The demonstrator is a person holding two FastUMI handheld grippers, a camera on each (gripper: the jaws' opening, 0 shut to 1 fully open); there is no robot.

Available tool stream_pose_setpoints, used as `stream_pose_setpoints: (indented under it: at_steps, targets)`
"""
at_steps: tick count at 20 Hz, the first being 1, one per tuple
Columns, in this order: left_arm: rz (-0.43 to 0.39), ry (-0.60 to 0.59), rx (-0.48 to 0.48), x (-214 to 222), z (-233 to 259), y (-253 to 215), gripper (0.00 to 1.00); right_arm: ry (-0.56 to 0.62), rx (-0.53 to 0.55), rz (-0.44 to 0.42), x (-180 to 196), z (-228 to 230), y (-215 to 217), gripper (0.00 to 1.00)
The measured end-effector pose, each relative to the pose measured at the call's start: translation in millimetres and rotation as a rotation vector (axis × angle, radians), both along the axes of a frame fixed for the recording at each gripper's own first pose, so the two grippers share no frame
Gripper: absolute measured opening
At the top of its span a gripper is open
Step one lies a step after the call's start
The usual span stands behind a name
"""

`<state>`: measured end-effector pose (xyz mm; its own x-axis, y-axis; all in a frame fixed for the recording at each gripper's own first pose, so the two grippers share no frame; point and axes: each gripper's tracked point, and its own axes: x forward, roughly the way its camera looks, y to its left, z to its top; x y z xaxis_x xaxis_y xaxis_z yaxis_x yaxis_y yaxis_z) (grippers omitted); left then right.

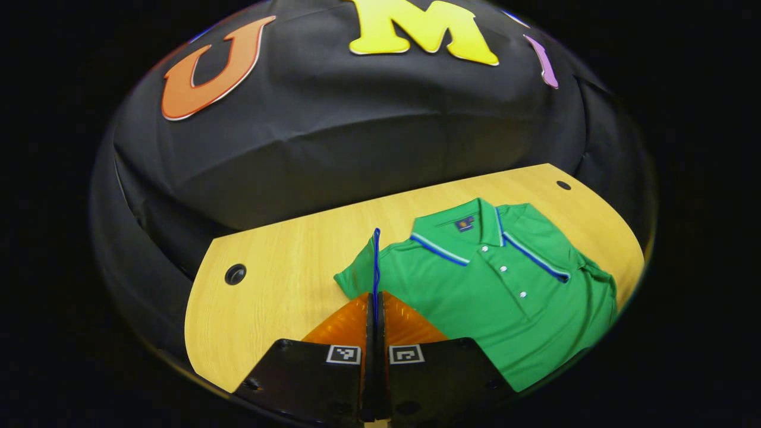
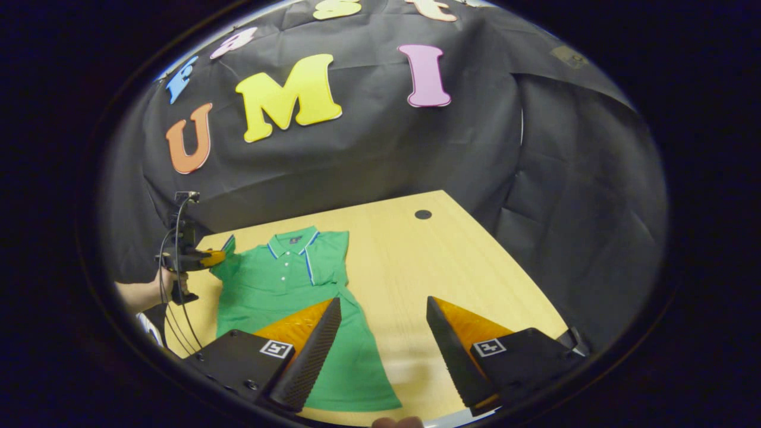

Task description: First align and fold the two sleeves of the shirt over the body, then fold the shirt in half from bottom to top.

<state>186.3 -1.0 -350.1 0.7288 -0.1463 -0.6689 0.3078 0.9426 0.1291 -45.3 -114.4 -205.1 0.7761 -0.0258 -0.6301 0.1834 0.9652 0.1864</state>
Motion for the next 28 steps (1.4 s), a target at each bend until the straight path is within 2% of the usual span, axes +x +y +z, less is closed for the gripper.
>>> stream_pose_setpoints:
  at_steps: [3,5,8,9,14,19,20,21,22,23,25,26,28]
  targets:
    - [-0.018,0.012,-0.007,-2,-3,-33,0.04,-0.009,0.023,-0.018,-5,2,-8,0.91]
    - [-0.047,0.041,-0.064,-12,-8,-60,0.07,-0.011,0.031,-0.019,-9,1,-10,0.91]
    - [-0.034,0.014,-0.096,-23,9,-69,0.77,-0.021,0.021,-0.001,-10,4,-11,0.94]
    - [-0.020,0.007,-0.094,-28,14,-66,1.00,-0.028,0.014,0.012,-8,6,-10,0.91]
    - [0.067,-0.006,-0.123,-71,52,-41,1.00,-0.075,-0.035,0.125,5,17,8,0.94]
    - [0.111,-0.018,-0.120,-138,80,-13,1.00,-0.090,-0.077,0.279,13,17,35,0.92]
    - [0.122,-0.016,-0.120,-154,83,-9,1.00,-0.092,-0.089,0.309,13,16,38,0.95]
    - [0.130,-0.009,-0.123,-171,86,-5,1.00,-0.090,-0.098,0.336,13,14,41,0.97]
    - [0.140,-0.001,-0.127,-188,86,-1,1.00,-0.083,-0.099,0.358,10,10,45,0.92]
    - [0.150,0.012,-0.131,-205,86,2,1.00,-0.074,-0.099,0.382,8,7,47,0.95]
    - [0.164,0.045,-0.146,-237,84,8,1.00,-0.054,-0.107,0.433,1,-1,52,0.95]
    - [0.161,0.066,-0.149,-254,82,9,1.00,-0.042,-0.107,0.459,-5,-6,55,0.92]
    - [0.154,0.106,-0.140,-286,74,15,1.00,-0.018,-0.106,0.497,-14,-16,58,0.95]
